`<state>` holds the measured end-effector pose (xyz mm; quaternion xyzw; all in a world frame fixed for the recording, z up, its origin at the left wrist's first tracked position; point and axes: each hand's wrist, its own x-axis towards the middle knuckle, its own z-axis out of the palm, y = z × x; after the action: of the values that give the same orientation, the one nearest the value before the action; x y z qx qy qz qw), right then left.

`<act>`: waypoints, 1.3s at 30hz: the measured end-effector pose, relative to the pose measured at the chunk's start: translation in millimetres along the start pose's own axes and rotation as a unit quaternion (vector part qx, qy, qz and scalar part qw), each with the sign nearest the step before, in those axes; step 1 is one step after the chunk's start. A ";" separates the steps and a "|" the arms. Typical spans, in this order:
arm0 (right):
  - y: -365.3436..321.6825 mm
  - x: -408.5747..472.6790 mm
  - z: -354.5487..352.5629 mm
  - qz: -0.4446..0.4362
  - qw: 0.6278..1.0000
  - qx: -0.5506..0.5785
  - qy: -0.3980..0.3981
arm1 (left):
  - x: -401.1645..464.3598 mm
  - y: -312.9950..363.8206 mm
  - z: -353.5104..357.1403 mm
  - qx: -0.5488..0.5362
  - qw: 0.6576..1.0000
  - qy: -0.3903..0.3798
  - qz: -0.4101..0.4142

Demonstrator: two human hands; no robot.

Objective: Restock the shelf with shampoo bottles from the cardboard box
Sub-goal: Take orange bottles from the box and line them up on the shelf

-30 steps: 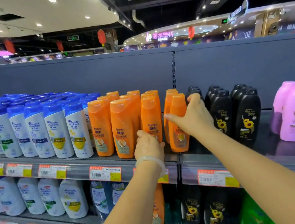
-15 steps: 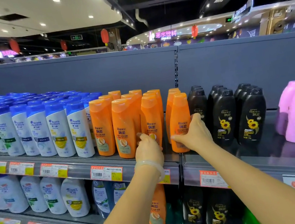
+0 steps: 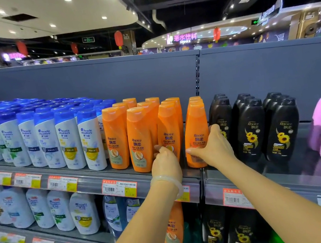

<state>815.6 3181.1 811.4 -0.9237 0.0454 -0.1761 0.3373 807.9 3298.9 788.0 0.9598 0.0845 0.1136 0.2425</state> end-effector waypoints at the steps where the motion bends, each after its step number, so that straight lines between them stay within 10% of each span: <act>1: 0.0 0.0 0.0 -0.001 1.000 0.001 0.000 | -2.1 -0.5 0.5 0.004 1.000 0.005 0.011; 26: -4.1 -7.4 1.5 0.022 0.999 -0.008 0.039 | -4.4 -18.2 -7.2 -0.015 0.995 0.058 0.075; 31: -8.6 -26.8 -0.1 -0.123 0.974 0.098 0.165 | -23.4 -28.3 -12.3 -0.042 0.981 0.074 0.175; 39: -22.4 -66.9 50.1 -0.256 0.963 0.050 0.070 | -42.1 -72.8 -5.9 -0.115 0.951 0.145 0.246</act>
<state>770.1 3242.3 770.4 -0.8721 -0.1776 -0.3224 0.3223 758.1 3355.6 750.4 0.8897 -0.1337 0.3164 0.3009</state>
